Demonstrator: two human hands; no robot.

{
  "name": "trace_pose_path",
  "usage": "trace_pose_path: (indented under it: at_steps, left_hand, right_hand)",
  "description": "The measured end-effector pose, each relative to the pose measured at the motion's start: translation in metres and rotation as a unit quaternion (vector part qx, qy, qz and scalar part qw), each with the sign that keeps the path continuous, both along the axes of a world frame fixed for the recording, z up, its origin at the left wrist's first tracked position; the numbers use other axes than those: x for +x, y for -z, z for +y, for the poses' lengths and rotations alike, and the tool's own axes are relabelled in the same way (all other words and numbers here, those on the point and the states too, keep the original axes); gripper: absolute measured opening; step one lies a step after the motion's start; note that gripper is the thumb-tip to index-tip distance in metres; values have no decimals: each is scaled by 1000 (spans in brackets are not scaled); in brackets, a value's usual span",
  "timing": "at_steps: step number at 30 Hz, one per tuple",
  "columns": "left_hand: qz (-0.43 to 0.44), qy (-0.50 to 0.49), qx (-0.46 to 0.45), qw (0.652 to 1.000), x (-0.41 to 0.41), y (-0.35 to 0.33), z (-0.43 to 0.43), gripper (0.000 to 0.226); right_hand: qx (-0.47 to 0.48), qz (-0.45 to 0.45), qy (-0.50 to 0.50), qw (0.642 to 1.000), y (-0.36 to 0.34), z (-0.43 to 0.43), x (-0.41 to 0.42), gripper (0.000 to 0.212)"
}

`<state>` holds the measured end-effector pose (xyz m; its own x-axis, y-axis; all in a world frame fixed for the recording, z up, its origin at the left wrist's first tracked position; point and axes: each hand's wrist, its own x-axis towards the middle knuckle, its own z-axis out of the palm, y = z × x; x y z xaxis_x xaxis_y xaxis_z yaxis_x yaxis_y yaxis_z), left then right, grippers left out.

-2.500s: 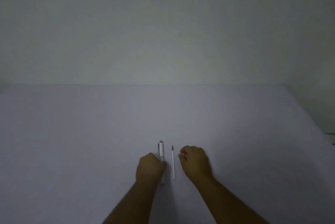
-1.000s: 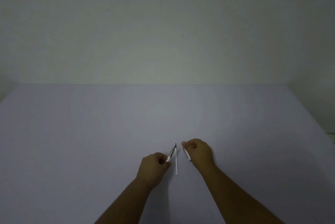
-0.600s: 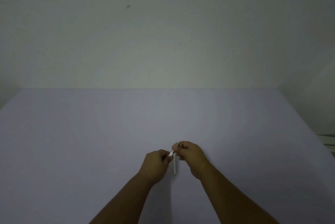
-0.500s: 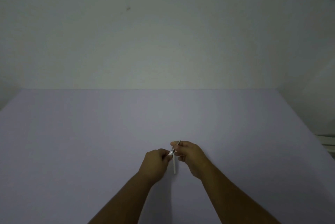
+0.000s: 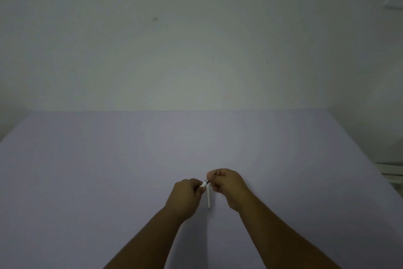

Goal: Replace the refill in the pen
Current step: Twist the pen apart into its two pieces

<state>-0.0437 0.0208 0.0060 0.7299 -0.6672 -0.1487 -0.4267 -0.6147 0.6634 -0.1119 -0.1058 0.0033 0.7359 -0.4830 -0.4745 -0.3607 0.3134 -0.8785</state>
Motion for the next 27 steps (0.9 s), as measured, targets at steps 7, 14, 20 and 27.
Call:
trace_pose_path:
  at_steps: [7, 14, 20, 27]
  left_hand:
    - [-8, -4, 7, 1000, 0, -6, -1, 23]
    - [-7, -11, 7, 1000, 3, -6, -1, 24]
    - [-12, -15, 7, 1000, 4, -5, -1, 24]
    - [-15, -11, 2, 1000, 3, -5, -4, 23]
  right_hand:
    - [-1, 24, 15, 1000, -7, 2, 4, 12]
    - [14, 20, 16, 1000, -7, 0, 6, 15]
    - [26, -4, 22, 999, -8, -1, 9, 12]
    - [15, 5, 34, 999, -10, 1, 10, 7]
